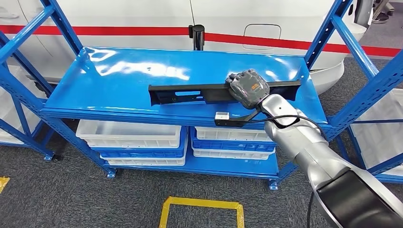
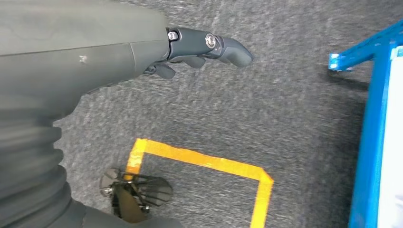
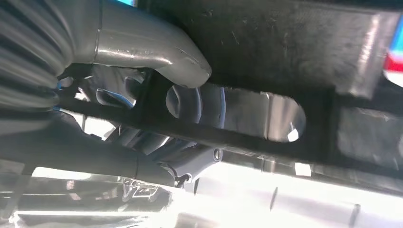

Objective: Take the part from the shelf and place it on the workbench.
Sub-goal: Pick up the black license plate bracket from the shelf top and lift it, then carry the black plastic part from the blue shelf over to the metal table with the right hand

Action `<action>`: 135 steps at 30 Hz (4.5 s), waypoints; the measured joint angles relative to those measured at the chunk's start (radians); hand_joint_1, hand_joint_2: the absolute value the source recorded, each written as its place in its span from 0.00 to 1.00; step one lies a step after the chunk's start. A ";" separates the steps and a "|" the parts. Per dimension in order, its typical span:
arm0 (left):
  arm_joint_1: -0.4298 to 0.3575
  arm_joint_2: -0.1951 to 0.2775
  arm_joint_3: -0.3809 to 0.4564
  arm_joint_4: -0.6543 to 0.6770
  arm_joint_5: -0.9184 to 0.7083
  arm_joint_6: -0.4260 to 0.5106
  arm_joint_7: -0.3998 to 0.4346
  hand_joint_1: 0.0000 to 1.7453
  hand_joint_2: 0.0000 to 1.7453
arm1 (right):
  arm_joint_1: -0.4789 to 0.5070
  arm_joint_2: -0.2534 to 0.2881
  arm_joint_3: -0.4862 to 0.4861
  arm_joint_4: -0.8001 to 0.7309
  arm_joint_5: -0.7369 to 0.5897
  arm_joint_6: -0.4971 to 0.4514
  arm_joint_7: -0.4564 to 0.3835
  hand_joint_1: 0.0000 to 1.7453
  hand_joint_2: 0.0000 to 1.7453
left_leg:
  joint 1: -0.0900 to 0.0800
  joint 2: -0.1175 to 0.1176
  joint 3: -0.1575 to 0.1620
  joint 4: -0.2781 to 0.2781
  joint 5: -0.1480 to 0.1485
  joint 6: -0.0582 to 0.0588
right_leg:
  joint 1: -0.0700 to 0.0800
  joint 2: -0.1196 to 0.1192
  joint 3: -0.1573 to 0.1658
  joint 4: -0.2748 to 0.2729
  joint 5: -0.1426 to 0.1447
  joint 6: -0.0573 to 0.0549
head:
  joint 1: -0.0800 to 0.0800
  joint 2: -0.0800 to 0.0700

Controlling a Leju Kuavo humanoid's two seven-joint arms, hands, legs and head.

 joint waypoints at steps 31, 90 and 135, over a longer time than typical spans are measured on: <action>-0.006 -0.003 -0.018 0.001 -0.071 -0.032 0.185 0.00 1.00 | 0.106 -0.092 -0.065 -0.370 -0.003 -0.021 0.020 1.00 1.00 | 0.002 0.007 0.017 -0.035 0.033 0.037 | -0.011 -0.001 -0.033 0.052 -0.029 0.014 | 0.003 0.000; -0.010 0.001 -0.025 0.002 -0.100 -0.066 0.205 0.00 1.00 | 0.210 -0.142 -0.101 -0.455 0.068 0.014 0.067 1.00 1.00 | 0.003 0.003 0.025 -0.009 -0.004 0.016 | -0.013 -0.011 -0.073 -0.009 0.082 0.025 | 0.011 0.000; -0.042 -0.001 -0.024 -0.002 -0.106 -0.073 0.209 0.00 1.00 | 0.202 -0.041 -0.192 -0.366 0.165 -0.021 0.087 1.00 1.00 | -0.012 0.002 -0.168 -0.025 0.199 0.020 | 0.011 -0.008 0.102 -0.023 -0.091 0.006 | 0.003 0.000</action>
